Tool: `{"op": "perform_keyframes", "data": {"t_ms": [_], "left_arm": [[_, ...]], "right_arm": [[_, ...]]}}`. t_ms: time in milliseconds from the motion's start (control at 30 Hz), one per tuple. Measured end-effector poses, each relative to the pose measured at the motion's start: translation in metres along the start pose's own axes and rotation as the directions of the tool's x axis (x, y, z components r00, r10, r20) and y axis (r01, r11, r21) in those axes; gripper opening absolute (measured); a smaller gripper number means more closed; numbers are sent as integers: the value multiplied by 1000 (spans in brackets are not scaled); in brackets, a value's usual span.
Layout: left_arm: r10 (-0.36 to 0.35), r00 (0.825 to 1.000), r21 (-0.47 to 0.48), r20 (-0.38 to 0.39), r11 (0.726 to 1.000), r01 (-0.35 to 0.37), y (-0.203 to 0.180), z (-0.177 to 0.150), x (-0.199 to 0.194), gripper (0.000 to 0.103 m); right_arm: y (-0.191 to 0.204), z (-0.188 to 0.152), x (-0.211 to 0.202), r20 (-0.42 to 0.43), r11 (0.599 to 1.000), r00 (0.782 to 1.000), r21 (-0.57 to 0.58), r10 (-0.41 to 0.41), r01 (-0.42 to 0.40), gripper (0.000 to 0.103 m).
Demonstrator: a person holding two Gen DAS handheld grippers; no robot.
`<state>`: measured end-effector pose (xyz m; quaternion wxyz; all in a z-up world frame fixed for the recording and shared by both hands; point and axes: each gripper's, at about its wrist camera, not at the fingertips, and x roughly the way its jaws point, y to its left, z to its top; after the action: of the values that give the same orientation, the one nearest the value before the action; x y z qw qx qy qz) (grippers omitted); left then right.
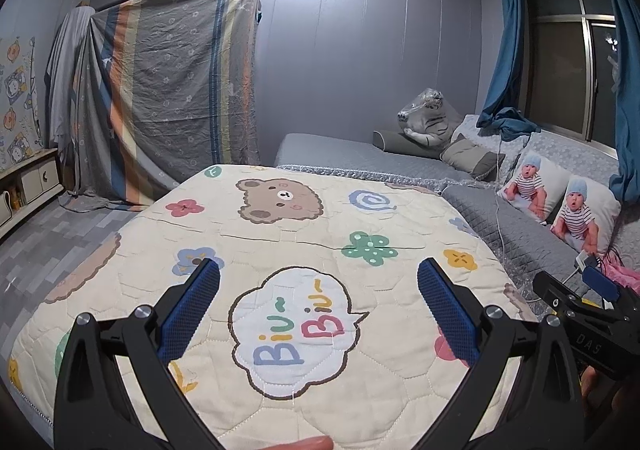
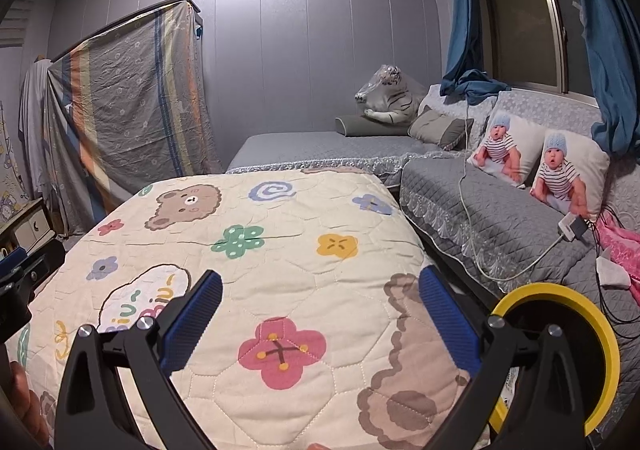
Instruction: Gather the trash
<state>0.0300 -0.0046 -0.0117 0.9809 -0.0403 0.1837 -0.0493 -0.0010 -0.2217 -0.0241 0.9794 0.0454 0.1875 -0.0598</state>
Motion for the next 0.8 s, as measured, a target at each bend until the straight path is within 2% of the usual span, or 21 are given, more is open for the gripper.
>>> {"op": "perform_keyframes", "data": {"t_ms": [800], "left_arm": [[3, 1000, 9, 6, 1000, -3, -3, 1, 0, 95]], "right_arm": [[-1, -3, 6, -26, 1000, 1000, 21, 8, -8, 95]]}}
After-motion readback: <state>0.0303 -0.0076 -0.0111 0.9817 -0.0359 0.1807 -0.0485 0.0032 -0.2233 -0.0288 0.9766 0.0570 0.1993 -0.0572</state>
